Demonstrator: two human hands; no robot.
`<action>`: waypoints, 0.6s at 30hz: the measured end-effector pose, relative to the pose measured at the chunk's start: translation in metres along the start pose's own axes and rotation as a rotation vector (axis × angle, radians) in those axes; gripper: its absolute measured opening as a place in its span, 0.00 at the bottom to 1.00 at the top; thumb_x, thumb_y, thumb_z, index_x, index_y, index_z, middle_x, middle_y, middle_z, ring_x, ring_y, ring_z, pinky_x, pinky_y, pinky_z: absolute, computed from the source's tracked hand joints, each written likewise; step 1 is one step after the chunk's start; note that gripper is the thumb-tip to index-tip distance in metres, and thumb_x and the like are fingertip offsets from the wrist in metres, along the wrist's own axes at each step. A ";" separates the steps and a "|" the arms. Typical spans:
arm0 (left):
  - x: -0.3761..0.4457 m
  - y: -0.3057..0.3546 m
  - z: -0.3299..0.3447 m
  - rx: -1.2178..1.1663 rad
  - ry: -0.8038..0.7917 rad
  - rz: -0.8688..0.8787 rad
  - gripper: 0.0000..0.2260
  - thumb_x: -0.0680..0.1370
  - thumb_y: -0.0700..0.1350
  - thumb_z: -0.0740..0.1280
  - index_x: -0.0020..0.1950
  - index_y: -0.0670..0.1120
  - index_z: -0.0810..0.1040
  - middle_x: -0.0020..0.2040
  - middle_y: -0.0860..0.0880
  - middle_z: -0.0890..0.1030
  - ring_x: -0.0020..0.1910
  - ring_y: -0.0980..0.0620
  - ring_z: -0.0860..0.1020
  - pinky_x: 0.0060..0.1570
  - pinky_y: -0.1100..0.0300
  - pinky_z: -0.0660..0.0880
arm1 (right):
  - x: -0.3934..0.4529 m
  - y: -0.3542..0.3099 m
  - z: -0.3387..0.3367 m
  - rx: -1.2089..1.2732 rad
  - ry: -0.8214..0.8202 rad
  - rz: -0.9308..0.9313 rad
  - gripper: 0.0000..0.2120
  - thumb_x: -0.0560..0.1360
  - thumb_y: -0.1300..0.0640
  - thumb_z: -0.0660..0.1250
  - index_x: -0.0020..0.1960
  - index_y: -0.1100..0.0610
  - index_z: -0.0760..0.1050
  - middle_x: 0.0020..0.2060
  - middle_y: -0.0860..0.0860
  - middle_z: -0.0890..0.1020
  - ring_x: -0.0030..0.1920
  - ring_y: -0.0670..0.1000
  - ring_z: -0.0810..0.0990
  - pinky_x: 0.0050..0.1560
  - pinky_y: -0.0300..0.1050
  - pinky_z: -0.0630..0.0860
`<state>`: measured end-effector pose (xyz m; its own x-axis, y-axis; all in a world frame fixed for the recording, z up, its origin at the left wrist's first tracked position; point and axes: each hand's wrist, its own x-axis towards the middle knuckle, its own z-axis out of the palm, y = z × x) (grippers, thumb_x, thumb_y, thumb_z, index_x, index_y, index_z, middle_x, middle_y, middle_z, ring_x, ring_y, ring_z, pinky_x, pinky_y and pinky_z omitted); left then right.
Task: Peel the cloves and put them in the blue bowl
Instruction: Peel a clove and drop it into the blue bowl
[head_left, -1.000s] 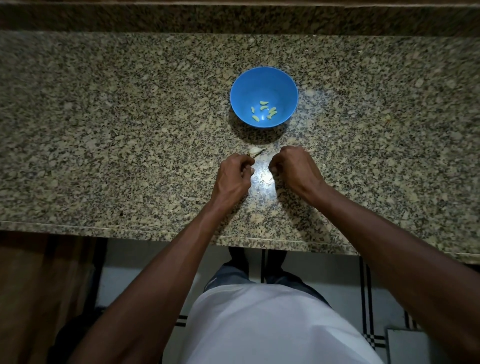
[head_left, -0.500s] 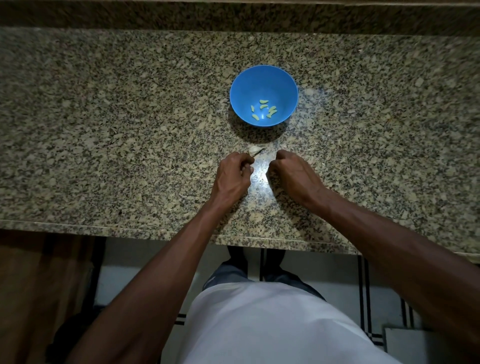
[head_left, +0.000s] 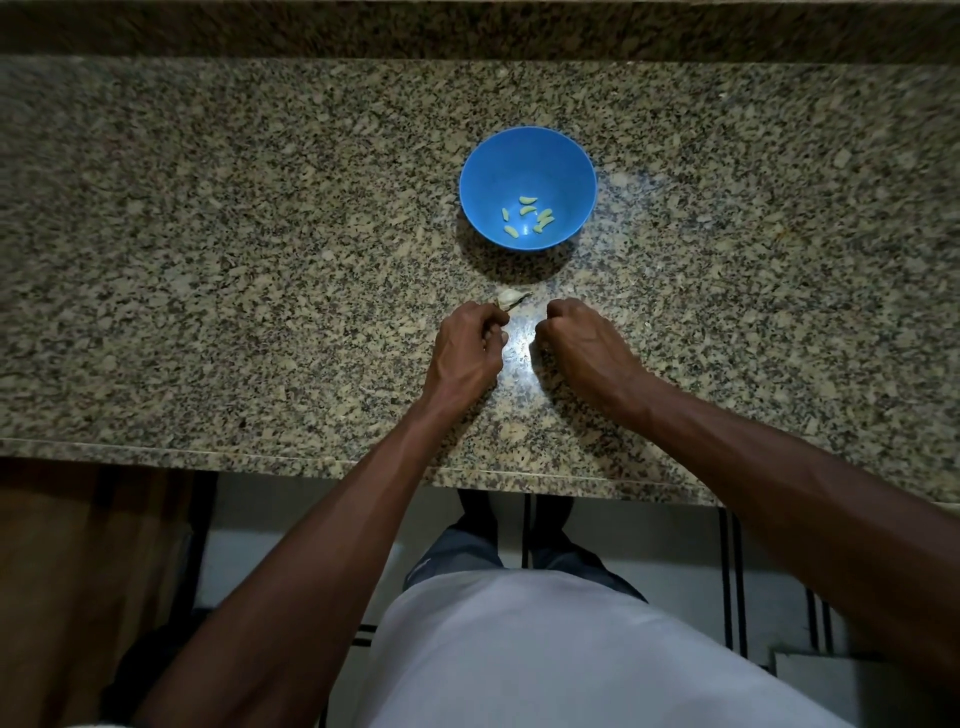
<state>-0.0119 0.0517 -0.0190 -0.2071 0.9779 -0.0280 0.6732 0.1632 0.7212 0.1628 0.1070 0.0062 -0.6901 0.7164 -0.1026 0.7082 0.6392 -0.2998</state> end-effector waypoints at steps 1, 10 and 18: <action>0.000 0.001 0.000 0.002 -0.003 -0.005 0.09 0.81 0.38 0.65 0.57 0.40 0.83 0.51 0.45 0.83 0.48 0.51 0.81 0.51 0.50 0.82 | 0.002 0.000 0.000 0.012 0.002 -0.004 0.05 0.75 0.64 0.74 0.41 0.64 0.81 0.38 0.57 0.76 0.39 0.58 0.76 0.35 0.53 0.76; -0.002 0.011 -0.003 -0.311 -0.061 -0.140 0.09 0.77 0.38 0.74 0.56 0.44 0.86 0.47 0.49 0.87 0.45 0.56 0.85 0.46 0.56 0.85 | 0.002 0.018 -0.007 1.188 -0.002 0.536 0.09 0.77 0.69 0.73 0.56 0.70 0.83 0.46 0.66 0.86 0.45 0.61 0.88 0.49 0.58 0.85; -0.005 0.021 -0.006 -0.186 -0.017 0.059 0.07 0.78 0.42 0.74 0.54 0.43 0.88 0.47 0.49 0.87 0.44 0.56 0.85 0.46 0.57 0.83 | -0.001 0.010 -0.008 1.002 -0.058 0.499 0.10 0.77 0.53 0.77 0.50 0.61 0.87 0.37 0.56 0.88 0.39 0.56 0.88 0.45 0.55 0.86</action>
<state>-0.0009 0.0492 0.0005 -0.1575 0.9875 0.0076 0.5408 0.0798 0.8374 0.1718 0.1153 0.0112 -0.3866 0.7989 -0.4608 0.4859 -0.2483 -0.8380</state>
